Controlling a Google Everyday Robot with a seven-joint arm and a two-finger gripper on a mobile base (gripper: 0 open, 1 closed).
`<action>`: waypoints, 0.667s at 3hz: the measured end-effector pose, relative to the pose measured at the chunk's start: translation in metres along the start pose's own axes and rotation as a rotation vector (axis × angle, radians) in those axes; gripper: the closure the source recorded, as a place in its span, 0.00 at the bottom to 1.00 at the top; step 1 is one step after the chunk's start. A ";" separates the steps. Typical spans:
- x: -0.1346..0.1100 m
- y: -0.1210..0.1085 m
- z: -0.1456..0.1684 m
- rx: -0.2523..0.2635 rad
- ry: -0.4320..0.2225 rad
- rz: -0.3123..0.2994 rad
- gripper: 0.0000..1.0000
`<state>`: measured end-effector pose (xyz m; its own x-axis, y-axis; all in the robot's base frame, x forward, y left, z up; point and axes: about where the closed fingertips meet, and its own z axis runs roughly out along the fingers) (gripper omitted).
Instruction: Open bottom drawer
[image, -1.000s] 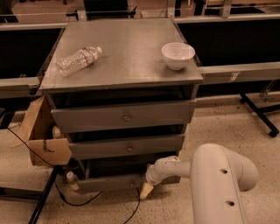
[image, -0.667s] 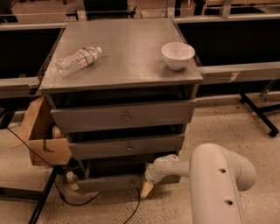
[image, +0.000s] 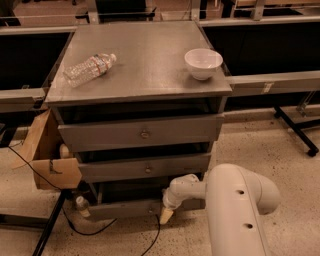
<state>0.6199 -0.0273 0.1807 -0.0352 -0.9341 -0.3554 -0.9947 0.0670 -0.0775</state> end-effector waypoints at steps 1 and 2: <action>0.005 0.010 0.013 -0.042 0.005 0.000 0.39; 0.006 0.010 0.012 -0.044 0.007 0.000 0.71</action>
Offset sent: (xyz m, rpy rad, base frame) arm -0.0388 -0.0076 -0.0306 -0.0185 0.0967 0.0090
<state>0.6107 -0.0279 0.1664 -0.0354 -0.9364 -0.3490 -0.9980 0.0514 -0.0367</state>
